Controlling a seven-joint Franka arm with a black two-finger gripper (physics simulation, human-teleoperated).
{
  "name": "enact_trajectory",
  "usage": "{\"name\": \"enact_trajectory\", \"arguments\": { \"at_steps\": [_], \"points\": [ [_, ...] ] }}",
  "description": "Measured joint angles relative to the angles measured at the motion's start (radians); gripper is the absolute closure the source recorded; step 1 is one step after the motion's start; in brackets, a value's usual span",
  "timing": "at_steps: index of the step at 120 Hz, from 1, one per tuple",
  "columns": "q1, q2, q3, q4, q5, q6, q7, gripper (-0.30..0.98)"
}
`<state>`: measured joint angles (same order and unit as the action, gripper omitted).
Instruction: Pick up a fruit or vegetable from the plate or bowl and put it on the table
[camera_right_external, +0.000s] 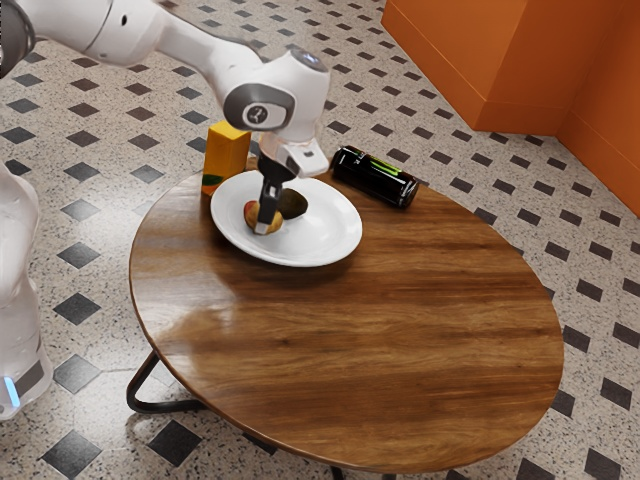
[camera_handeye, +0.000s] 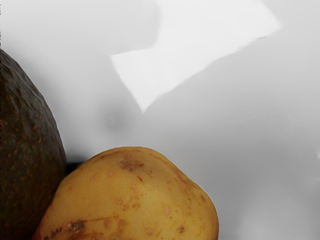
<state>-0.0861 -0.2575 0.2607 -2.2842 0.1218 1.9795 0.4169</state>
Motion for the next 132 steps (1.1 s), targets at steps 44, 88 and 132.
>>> {"name": "enact_trajectory", "arguments": {
  "at_steps": [44, 88, 132],
  "points": [
    [0.019, 0.021, 0.000, -0.002, -0.002, 0.005, -0.001, 0.00],
    [0.020, 0.040, 0.000, 0.000, 0.004, 0.005, -0.007, 0.36],
    [0.021, 0.039, -0.019, 0.051, 0.017, 0.011, -0.019, 0.34]
  ]
}}
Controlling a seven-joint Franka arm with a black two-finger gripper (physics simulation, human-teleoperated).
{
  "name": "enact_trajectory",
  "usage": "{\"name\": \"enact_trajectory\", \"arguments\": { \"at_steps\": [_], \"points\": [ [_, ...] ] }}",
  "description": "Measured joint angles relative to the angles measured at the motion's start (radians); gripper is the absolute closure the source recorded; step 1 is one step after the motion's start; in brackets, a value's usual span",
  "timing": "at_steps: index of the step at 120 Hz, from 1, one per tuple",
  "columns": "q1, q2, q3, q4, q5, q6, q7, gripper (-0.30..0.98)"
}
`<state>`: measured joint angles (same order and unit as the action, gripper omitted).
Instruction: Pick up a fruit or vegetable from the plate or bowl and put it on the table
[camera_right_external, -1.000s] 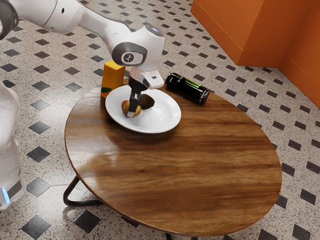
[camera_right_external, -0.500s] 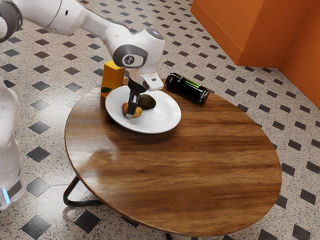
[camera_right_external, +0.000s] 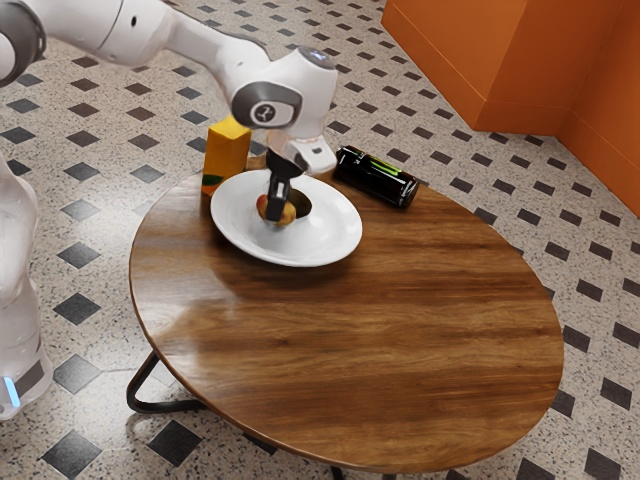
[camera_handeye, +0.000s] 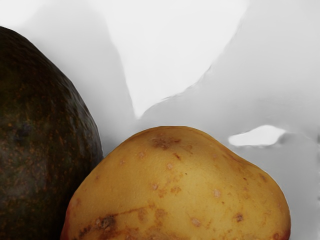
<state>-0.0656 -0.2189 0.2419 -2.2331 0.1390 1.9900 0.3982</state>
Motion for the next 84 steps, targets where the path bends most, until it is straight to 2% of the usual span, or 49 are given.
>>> {"name": "enact_trajectory", "arguments": {
  "at_steps": [56, 84],
  "points": [
    [-0.003, 0.005, -0.198, 0.165, 0.001, 0.007, -0.037, 0.36],
    [-0.006, 0.169, -0.251, 0.346, 0.000, 0.013, -0.061, 0.37]
  ]
}}
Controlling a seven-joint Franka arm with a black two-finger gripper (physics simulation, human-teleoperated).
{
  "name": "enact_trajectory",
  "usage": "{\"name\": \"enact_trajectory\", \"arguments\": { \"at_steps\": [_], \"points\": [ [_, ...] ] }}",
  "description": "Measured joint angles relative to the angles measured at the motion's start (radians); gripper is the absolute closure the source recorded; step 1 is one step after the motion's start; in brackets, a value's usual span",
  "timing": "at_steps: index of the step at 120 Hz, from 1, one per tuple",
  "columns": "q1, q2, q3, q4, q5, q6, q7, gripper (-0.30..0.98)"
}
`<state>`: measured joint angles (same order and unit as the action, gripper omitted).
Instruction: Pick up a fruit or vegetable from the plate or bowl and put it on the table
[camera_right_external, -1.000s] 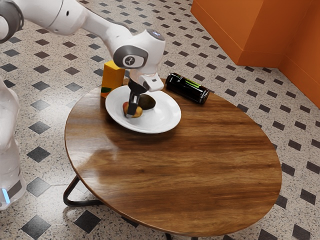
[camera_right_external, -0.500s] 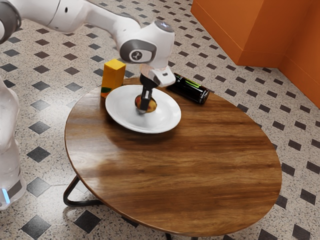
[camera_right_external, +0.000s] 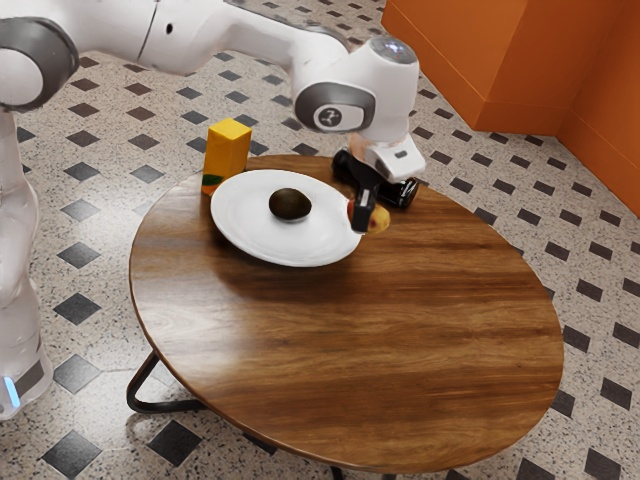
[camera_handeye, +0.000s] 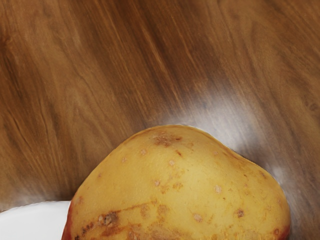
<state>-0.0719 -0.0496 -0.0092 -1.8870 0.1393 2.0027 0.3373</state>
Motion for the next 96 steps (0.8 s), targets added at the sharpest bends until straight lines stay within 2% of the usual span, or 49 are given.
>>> {"name": "enact_trajectory", "arguments": {
  "at_steps": [24, 87, 96],
  "points": [
    [-0.017, 0.118, -0.010, 0.070, -0.003, 0.036, -0.012, 0.38],
    [0.005, 0.295, -0.050, 0.210, -0.025, 0.138, -0.031, 0.35],
    [0.005, 0.310, -0.060, 0.224, -0.027, 0.148, -0.031, 0.31]
  ]
}}
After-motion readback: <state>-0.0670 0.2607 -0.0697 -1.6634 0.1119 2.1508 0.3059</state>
